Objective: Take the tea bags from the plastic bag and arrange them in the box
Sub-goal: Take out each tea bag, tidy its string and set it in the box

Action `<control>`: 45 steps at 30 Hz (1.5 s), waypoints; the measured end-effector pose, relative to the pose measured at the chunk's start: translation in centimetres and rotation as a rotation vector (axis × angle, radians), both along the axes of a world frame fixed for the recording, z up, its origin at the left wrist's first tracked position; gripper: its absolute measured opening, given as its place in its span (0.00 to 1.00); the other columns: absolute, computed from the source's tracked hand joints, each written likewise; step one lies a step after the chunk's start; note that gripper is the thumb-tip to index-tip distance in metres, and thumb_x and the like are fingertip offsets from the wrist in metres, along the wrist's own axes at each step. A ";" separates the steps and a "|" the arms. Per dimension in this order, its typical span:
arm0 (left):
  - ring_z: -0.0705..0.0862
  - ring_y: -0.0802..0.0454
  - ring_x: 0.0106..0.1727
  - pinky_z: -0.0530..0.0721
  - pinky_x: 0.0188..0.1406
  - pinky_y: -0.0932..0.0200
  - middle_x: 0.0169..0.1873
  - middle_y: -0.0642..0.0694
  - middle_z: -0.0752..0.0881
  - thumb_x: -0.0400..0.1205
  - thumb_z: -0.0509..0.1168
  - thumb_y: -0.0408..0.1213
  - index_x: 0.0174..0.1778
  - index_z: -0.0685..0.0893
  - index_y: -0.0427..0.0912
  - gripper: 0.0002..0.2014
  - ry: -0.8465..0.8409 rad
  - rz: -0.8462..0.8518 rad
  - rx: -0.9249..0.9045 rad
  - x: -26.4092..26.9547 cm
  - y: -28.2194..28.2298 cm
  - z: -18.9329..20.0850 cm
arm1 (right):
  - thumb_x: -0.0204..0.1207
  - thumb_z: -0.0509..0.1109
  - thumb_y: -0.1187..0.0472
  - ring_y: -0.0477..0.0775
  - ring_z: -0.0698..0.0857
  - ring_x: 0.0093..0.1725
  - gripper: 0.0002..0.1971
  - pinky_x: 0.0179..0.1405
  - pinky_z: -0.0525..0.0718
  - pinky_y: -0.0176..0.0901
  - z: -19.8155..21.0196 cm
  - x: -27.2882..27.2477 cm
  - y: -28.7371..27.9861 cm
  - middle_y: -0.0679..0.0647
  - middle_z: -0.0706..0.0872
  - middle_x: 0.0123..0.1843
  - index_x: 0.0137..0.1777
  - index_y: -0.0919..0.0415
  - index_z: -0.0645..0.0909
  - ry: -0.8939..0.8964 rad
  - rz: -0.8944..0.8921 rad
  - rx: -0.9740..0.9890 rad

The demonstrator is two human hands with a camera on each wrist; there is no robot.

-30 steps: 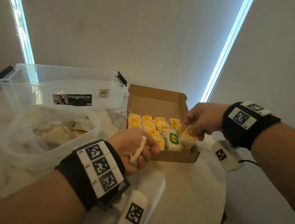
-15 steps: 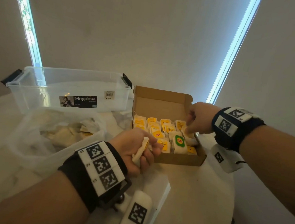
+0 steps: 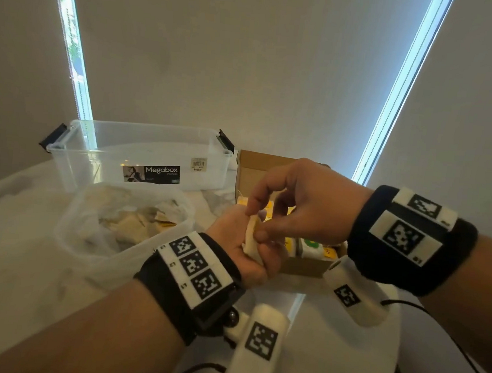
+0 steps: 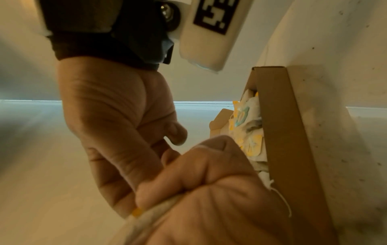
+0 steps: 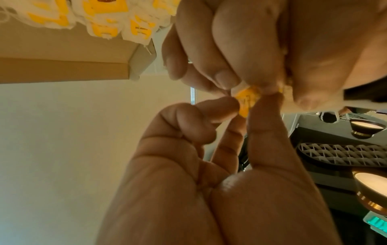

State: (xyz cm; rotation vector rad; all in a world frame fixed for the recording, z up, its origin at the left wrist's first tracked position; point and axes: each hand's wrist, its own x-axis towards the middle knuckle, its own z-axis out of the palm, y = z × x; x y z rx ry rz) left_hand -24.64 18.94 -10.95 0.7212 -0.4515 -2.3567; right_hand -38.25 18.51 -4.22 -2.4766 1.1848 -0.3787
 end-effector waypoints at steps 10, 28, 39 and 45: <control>0.69 0.58 0.16 0.71 0.08 0.68 0.23 0.49 0.71 0.85 0.59 0.39 0.39 0.76 0.41 0.10 -0.352 0.097 -0.087 -0.1 -0.4 -0.3 | 0.75 0.79 0.58 0.46 0.89 0.29 0.06 0.35 0.88 0.40 2.9 -4.0 -1.9 0.48 0.92 0.33 0.46 0.57 0.84 0.021 -0.164 0.076; 0.69 0.58 0.13 0.65 0.07 0.68 0.23 0.46 0.76 0.88 0.56 0.44 0.50 0.84 0.35 0.16 -0.594 0.057 -0.143 0.8 -1.2 -1.5 | 0.72 0.82 0.56 0.47 0.88 0.41 0.13 0.45 0.89 0.39 -3.5 -8.3 -9.0 0.49 0.90 0.46 0.53 0.52 0.84 0.479 -0.476 0.151; 0.89 0.24 0.51 0.89 0.44 0.35 0.60 0.16 0.82 0.84 0.48 0.69 0.71 0.71 0.18 0.49 0.100 0.108 -0.041 0.5 -0.5 -0.8 | 0.72 0.81 0.54 0.46 0.89 0.35 0.09 0.41 0.89 0.41 1.1 -3.5 -3.3 0.50 0.89 0.39 0.45 0.54 0.85 0.124 -0.269 -0.023; 0.80 0.31 0.72 0.77 0.72 0.37 0.69 0.28 0.81 0.82 0.47 0.71 0.75 0.73 0.28 0.46 0.156 0.075 -0.128 0.7 0.3 -0.8 | 0.71 0.78 0.40 0.42 0.85 0.44 0.15 0.46 0.85 0.40 -0.8 -0.2 -0.9 0.40 0.87 0.51 0.55 0.41 0.84 0.268 -0.144 -0.070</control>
